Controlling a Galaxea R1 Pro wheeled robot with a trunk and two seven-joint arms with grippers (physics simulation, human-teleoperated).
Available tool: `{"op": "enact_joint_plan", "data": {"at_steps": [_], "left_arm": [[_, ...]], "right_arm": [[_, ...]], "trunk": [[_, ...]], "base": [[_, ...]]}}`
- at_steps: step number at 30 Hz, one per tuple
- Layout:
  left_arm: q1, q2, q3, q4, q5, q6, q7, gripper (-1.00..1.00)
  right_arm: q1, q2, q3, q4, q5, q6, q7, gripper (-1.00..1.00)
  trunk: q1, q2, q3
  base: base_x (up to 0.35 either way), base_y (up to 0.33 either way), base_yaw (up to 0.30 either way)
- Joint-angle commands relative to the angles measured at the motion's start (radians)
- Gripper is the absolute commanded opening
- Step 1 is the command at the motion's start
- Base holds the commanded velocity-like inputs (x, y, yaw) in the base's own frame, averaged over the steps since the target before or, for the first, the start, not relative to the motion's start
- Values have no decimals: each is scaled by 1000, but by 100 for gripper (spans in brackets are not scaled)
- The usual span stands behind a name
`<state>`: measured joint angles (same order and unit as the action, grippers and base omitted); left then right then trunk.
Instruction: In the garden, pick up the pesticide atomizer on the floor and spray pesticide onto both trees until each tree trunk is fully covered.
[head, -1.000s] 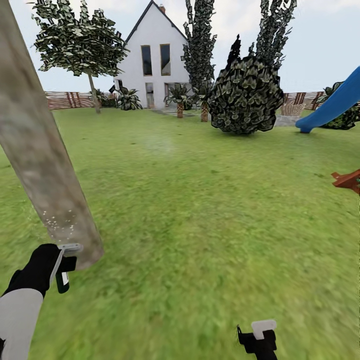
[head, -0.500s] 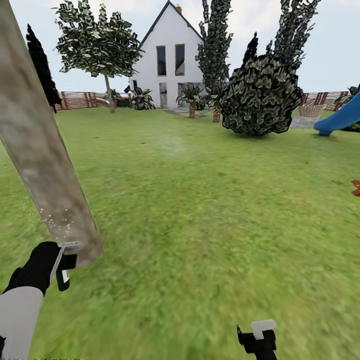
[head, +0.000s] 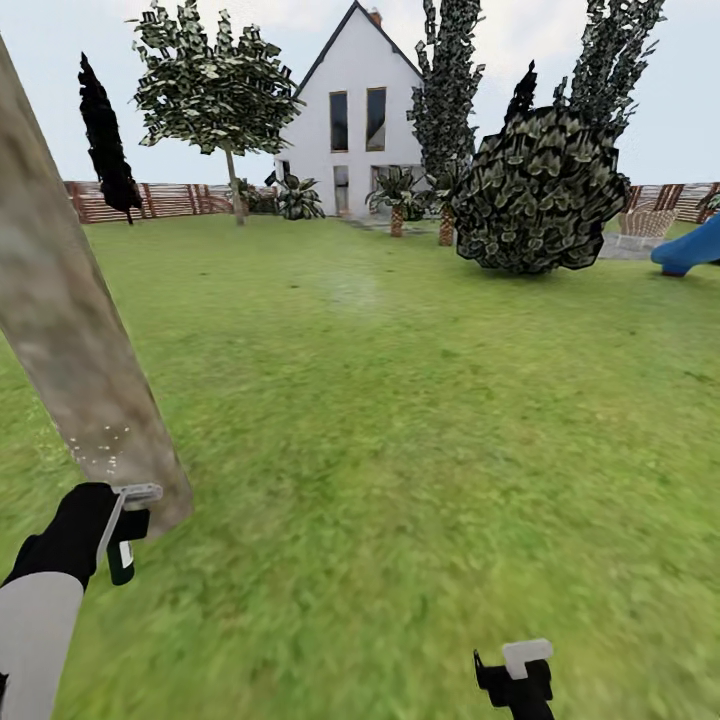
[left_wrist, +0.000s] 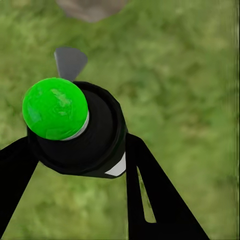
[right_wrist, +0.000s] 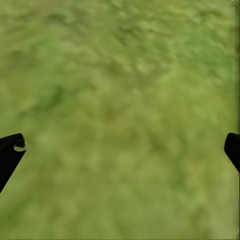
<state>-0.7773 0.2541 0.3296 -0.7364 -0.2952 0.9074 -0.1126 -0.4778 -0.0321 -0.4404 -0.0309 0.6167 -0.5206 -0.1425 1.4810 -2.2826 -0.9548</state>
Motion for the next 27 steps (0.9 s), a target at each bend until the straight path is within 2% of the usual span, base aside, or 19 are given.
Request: {"op": "enact_joint_plan", "data": {"at_steps": [1, 14, 17, 21, 23, 24, 26, 27], "left_arm": [[-1, -1, 3, -1, -12, 4, -10, -100], [-13, 1, 5, -1, -13, 5, -8, -100], [-23, 5, 6, -5, -11, 7, 46, -100], [-30, -14, 6, -5, -4, 25, 58, -100], [-31, -59, 4, -7, -5, 28, 58, -100], [-31, -70, 4, -7, -5, 28, 59, -100], [-31, -70, 5, -8, -5, 29, 59, -100], [-31, -61, 8, -7, -7, 29, 58, -100]], "right_arm": [[-1, 0, -5, 2, 11, -3, -6, 100], [-1, 0, -5, 2, 11, -3, -6, 100], [-1, 0, -5, 3, 11, -3, -6, 100], [-1, 0, -5, 3, 11, -3, -6, 100], [-1, 0, -5, 3, 11, -3, -6, 100], [-1, 0, -5, 3, 11, -3, -6, 100], [-1, 0, -5, 3, 11, -3, -6, 100], [-1, 0, -5, 3, 11, -3, -6, 100]], "trunk": [[0, 0, -1], [0, 0, -1], [0, 0, -1], [0, 0, -1], [0, 0, -1], [0, 0, -1], [0, 0, -1], [0, 0, -1]], "base": [[184, -240, 16], [186, -239, 243], [201, -231, 275], [204, -230, 145], [204, -229, 14], [204, -229, 5], [204, -230, 2], [204, -229, 1]]}}
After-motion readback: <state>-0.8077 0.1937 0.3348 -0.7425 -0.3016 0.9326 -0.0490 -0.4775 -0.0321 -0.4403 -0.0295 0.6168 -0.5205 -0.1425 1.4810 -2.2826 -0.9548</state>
